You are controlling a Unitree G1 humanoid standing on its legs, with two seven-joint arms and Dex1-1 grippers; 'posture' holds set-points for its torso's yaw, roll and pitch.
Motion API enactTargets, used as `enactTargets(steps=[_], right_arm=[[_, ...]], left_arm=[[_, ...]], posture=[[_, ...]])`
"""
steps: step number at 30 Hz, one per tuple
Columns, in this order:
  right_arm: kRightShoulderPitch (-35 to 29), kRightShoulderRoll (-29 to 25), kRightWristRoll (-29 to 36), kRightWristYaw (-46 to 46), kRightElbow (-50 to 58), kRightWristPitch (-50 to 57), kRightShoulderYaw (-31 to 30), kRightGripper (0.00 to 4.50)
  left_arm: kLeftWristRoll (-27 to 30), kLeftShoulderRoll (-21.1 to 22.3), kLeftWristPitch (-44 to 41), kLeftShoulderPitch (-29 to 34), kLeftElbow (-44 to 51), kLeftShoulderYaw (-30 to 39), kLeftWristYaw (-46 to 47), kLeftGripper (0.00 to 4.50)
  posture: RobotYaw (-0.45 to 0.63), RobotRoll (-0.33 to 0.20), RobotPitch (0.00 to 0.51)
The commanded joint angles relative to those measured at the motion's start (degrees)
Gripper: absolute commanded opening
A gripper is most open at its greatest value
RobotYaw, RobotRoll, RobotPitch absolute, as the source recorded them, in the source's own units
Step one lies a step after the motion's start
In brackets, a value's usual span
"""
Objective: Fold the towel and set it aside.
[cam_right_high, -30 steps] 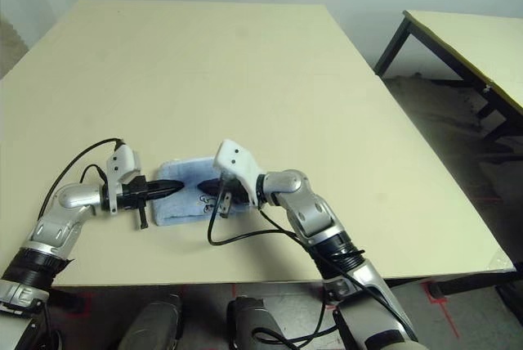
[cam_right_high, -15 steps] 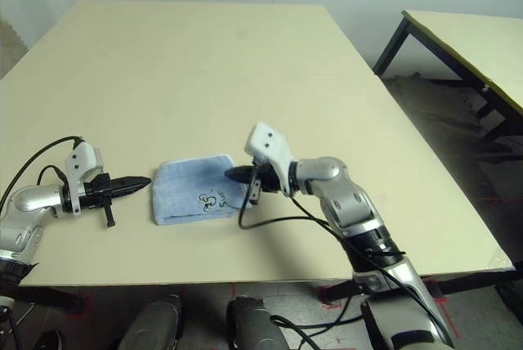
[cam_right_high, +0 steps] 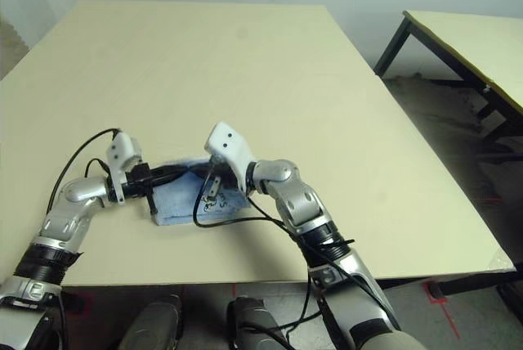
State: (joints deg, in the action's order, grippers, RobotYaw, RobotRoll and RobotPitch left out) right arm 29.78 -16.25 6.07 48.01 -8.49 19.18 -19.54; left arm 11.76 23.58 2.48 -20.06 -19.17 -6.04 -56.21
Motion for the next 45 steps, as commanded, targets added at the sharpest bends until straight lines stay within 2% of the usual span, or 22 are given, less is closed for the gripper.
enactTargets(steps=[1, 9, 20, 23, 26, 30, 34, 36, 37, 41, 45], right_arm=[[-0.3, 0.8, -1.5, -1.9, -3.2, -2.2, 0.3, 0.00], [-0.7, -0.5, -3.0, -3.3, -7.3, -5.6, 1.7, 0.00], [-3.8, -9.2, -1.3, -0.5, -2.9, -3.7, 6.9, 0.00], [-4.3, -11.7, 0.5, 1.6, 0.4, 0.2, 8.2, 0.00], [-4.6, -14.2, 2.1, 3.8, 3.0, 2.6, 9.4, 0.63], [-4.0, -16.5, 4.8, 5.9, 4.2, 6.3, 11.6, 2.10], [-3.3, -18.7, 8.9, 7.5, 4.6, 16.3, 13.6, 3.55], [-3.0, -20.4, 8.6, 7.7, 4.6, 21.4, 12.4, 4.39], [-3.0, -21.6, 7.6, 7.6, 4.8, 23.3, 11.2, 4.50], [-2.1, -25.6, 5.5, 8.8, 6.3, 29.4, 6.6, 4.50], [0.2, -25.4, 9.6, 10.5, 4.6, 35.9, 9.1, 4.50]], left_arm=[[-1.6, -0.1, 2.1, 0.1, -3.1, -0.3, 0.7, 0.03], [-1.3, 1.3, 3.6, 0.6, -5.7, 1.8, 1.9, 0.03], [1.2, 7.5, 3.9, 4.6, -4.9, 7.2, 0.2, 0.03], [2.7, 9.6, 3.8, 6.2, -2.6, 8.6, -1.9, 0.03], [6.1, 10.5, 3.1, 7.7, -0.1, 10.4, -4.6, 0.65], [8.8, 11.9, 4.1, 9.3, 2.4, 12.3, -7.6, 2.01], [12.0, 14.1, 5.6, 10.3, 3.5, 14.2, -12.8, 3.39], [13.8, 15.0, 5.6, 10.3, 3.3, 15.2, -15.4, 4.12], [14.6, 15.4, 5.5, 10.3, 3.3, 15.6, -16.8, 4.47], [16.5, 17.2, 4.6, 10.0, 3.0, 16.6, -20.5, 4.47], [16.4, 18.5, 5.4, 9.0, 1.1, 17.4, -22.1, 4.47]], posture=[[0.06, 0.000, 0.077], [0.07, 0.000, 0.078], [0.07, 0.000, 0.077], [0.07, 0.000, 0.075], [0.07, 0.000, 0.074], [0.07, 0.000, 0.073], [0.08, 0.000, 0.071], [0.09, 0.000, 0.071], [0.09, 0.000, 0.071], [0.09, 0.000, 0.068], [0.08, 0.000, 0.067]])
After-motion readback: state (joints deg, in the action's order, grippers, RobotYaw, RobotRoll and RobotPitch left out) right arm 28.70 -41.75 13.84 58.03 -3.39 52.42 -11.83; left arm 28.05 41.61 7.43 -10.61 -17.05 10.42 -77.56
